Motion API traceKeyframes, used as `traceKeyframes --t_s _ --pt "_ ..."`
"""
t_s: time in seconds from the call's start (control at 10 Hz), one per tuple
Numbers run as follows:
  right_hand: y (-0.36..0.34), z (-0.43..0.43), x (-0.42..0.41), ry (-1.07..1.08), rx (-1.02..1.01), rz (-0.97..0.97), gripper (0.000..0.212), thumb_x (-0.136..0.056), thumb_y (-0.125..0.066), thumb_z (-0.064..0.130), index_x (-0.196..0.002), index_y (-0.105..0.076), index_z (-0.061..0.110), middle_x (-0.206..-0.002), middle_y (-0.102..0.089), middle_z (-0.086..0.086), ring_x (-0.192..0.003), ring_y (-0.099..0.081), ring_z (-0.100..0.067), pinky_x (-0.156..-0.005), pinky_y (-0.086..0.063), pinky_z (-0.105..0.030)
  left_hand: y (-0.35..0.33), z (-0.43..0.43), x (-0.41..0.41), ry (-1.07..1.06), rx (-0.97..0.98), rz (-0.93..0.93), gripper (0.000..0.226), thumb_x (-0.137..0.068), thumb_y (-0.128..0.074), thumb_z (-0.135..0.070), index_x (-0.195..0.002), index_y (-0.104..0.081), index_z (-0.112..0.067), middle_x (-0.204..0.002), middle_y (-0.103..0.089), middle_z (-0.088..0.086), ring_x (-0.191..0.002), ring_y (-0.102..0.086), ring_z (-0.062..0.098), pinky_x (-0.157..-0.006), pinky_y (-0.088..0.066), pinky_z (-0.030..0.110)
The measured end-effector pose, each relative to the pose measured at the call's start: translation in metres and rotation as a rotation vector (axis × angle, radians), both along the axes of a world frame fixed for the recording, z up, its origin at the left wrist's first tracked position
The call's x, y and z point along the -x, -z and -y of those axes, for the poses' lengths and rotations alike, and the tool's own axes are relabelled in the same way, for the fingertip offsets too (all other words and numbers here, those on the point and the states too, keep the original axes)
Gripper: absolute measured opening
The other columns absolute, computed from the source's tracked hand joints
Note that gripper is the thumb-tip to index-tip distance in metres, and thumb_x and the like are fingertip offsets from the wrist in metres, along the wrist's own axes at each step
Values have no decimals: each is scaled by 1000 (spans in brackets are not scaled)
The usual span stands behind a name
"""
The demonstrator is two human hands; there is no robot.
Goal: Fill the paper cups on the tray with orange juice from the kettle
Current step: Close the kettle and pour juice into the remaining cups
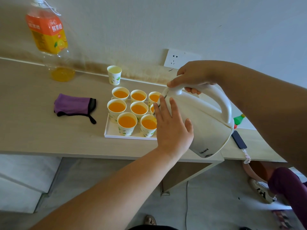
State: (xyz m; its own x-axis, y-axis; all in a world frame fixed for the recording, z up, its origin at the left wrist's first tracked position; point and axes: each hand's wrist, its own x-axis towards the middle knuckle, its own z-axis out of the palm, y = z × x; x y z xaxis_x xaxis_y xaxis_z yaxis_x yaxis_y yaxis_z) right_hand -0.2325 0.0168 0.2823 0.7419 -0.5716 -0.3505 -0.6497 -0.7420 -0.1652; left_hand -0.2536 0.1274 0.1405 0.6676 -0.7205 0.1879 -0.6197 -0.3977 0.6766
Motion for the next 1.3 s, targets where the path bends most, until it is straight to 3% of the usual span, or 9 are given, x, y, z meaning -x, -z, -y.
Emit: traceKeyframes --t_s 0.2,0.5,0.7,0.8,1.3 --pt "-4 -3 -1 1 4 -15 43 -88 -55 53 -80 -59 10 -57 -58 1 -33 -50 -2 -51 -40 -22 -2 -1 1 3 32 -7 72 -98 -37 -41 -152 -1 -11 -157 16 15 -144 16 33 -116 6 37" --pt "-12 -6 -7 28 -7 -31 45 -88 -58 50 -89 -61 5 -66 -57 -4 -47 -53 -13 -50 -45 -21 -7 -3 -1 4 70 -29 72 -98 -37 -41 -152 -1 -10 -158 15 15 -145 16 33 -116 5 36" --pt "-13 -7 -7 22 21 -49 42 -87 -58 51 -81 -60 9 -61 -58 -1 -36 -52 -6 -47 -42 -20 -8 -3 1 1 77 -24 76 -90 -26 -48 -152 -4 -10 -158 12 16 -145 13 34 -116 4 37" --pt "-14 -6 -7 17 26 -51 43 -87 -59 51 -83 -61 8 -60 -58 -1 -34 -51 -5 -51 -42 -21 -8 -3 0 7 72 -27 72 -96 -33 -45 -152 -3 -10 -158 13 15 -145 15 33 -115 7 35" --pt "-16 -1 -12 -27 52 -96 48 -87 -58 52 -89 -64 5 -61 -59 -2 -41 -55 -10 -51 -44 -23 -10 -3 -2 7 86 -22 73 -95 -31 -47 -152 -2 -12 -158 12 14 -145 13 32 -113 8 33"
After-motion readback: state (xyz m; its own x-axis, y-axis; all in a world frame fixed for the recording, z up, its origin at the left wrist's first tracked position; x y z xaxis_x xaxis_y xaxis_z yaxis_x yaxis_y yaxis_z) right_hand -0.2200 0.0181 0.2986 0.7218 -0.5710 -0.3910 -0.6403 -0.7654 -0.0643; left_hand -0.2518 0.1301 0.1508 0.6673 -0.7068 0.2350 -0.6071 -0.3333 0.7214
